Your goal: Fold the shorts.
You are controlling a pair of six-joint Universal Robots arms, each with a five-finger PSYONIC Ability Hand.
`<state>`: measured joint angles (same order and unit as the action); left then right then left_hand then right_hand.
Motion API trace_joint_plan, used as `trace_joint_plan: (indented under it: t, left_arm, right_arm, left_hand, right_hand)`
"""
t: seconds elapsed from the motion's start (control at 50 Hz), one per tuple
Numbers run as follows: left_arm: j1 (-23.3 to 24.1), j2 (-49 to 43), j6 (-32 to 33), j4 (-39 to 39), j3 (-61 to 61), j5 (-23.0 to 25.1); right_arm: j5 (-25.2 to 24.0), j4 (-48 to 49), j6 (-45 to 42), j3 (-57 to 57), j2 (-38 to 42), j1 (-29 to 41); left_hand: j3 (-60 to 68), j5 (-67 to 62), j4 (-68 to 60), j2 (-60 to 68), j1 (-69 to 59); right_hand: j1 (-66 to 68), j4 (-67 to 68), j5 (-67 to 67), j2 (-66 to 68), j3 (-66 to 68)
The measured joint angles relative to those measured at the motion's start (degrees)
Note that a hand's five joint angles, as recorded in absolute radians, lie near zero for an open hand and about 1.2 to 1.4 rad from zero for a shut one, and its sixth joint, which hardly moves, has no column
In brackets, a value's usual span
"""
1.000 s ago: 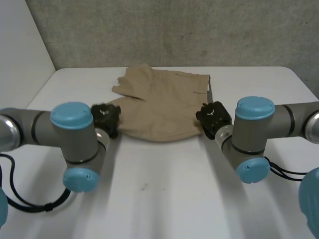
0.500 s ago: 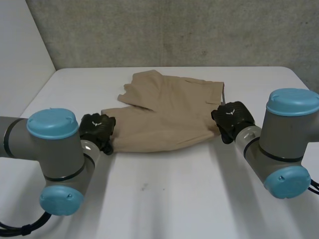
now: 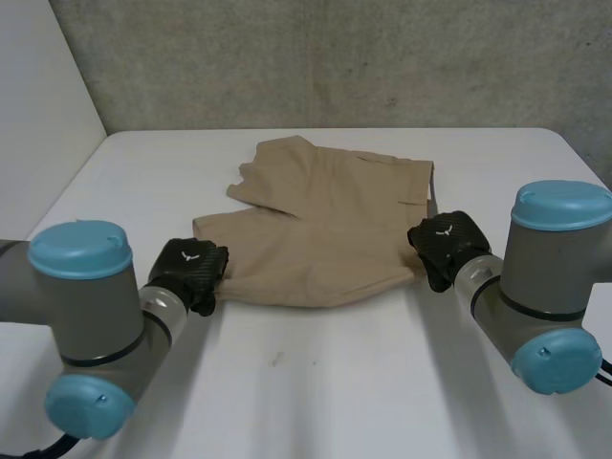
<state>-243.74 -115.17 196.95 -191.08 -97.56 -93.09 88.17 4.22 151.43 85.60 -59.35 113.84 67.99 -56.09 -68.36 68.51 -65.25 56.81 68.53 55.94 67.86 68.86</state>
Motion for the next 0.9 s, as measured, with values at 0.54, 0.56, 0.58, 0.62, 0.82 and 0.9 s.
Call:
trace_joint_plan:
  t: [0.54,0.56,0.58,0.62,0.82,0.9]
  left_arm:
    - [6.17,27.56,18.19,43.23,-8.45,4.19]
    - [6.24,26.57,19.29,42.30,-6.57,4.45]
    - [6.23,26.08,19.52,41.90,-6.03,4.44]
    - [6.20,23.61,20.05,39.80,-3.73,4.11]
    - [9.08,6.88,15.96,30.40,9.87,-1.92]
    - [10.34,6.23,11.36,30.36,10.58,-2.69]
  right_arm:
    - [-6.69,-37.33,-28.12,13.00,-22.52,-6.35]
    - [-8.27,-37.28,-27.87,11.71,-21.92,-7.09]
    - [-8.78,-37.17,-27.57,10.95,-21.24,-7.35]
    - [-9.51,-36.72,-26.41,8.84,-19.21,-7.71]
    - [-8.22,-33.03,-14.13,-1.29,-9.21,-7.70]
    - [-7.82,-30.78,-11.10,-1.49,-8.54,-7.58]
  left_hand:
    - [0.18,-1.97,-0.05,0.20,-1.20]
    - [0.21,-1.97,-0.22,0.20,-1.20]
    - [0.21,-1.97,-0.22,0.21,-1.20]
    - [0.29,-1.97,-0.23,0.23,-1.20]
    - [-13.52,11.27,13.99,-14.51,12.52]
    - [-21.31,19.33,21.93,-22.06,20.00]
  right_hand:
    - [0.00,0.00,0.00,0.00,0.00]
    - [0.00,0.00,0.00,0.00,0.00]
    - [0.00,0.00,0.00,0.00,0.00]
    - [0.00,0.00,0.00,0.00,0.00]
    - [0.00,0.00,0.00,0.00,0.00]
    - [0.00,0.00,0.00,0.00,0.00]
